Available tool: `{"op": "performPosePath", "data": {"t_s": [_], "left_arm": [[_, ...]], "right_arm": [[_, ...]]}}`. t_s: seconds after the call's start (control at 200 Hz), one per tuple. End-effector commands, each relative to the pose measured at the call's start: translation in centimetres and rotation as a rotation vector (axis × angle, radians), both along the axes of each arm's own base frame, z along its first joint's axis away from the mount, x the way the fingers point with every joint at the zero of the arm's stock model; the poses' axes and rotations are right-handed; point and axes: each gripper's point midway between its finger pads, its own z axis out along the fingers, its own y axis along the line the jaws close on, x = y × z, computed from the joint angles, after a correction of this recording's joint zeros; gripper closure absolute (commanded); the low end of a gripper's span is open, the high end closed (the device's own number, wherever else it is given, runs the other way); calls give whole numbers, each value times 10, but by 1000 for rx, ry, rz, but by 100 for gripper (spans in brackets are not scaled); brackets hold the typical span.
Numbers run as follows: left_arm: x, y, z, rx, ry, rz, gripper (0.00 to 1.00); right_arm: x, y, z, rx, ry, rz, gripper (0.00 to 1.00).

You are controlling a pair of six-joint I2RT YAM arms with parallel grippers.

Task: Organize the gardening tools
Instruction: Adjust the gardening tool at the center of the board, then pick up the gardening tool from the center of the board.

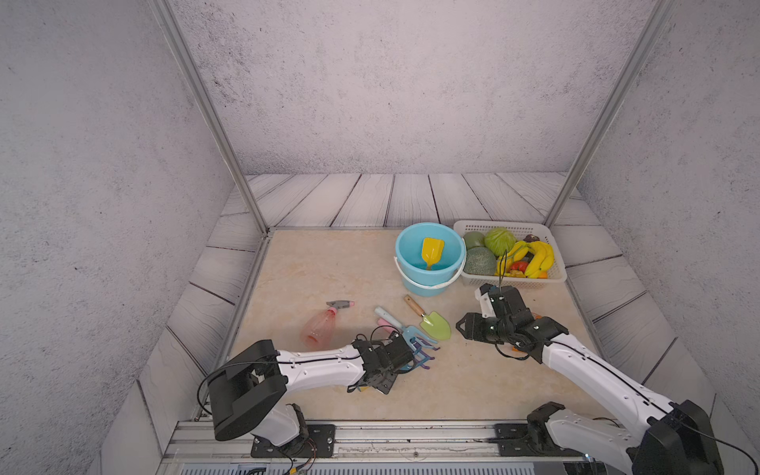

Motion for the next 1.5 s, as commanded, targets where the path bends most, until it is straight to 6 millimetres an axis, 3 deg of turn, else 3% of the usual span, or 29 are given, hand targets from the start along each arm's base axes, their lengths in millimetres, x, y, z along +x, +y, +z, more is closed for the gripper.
{"op": "performPosePath", "data": {"t_s": [0.0, 0.205, 0.36, 0.53, 0.711, 1.001, 1.296, 1.496], "left_arm": [[3, 2, 4, 32, -15, -5, 50], [7, 2, 13, 34, -37, -2, 41], [14, -3, 35, -10, -80, 16, 36], [35, -9, 72, -45, -178, 37, 25], [60, -16, 93, -127, -186, 96, 25], [68, 4, 81, -176, -108, 229, 27], [50, 41, 60, -195, -62, 399, 27], [40, 57, 58, -229, -71, 452, 27]], "right_arm": [[-3, 19, -4, 80, 27, 46, 49], [5, 45, -11, 114, 40, 100, 49], [7, 63, -13, 74, 47, 155, 49], [10, 67, -11, 79, 37, 157, 49], [21, 58, -17, -25, 16, 140, 49], [25, 71, -20, -115, -6, 211, 56], [21, 118, -27, -197, -22, 356, 58], [31, 144, -43, -260, -5, 412, 57]]}}
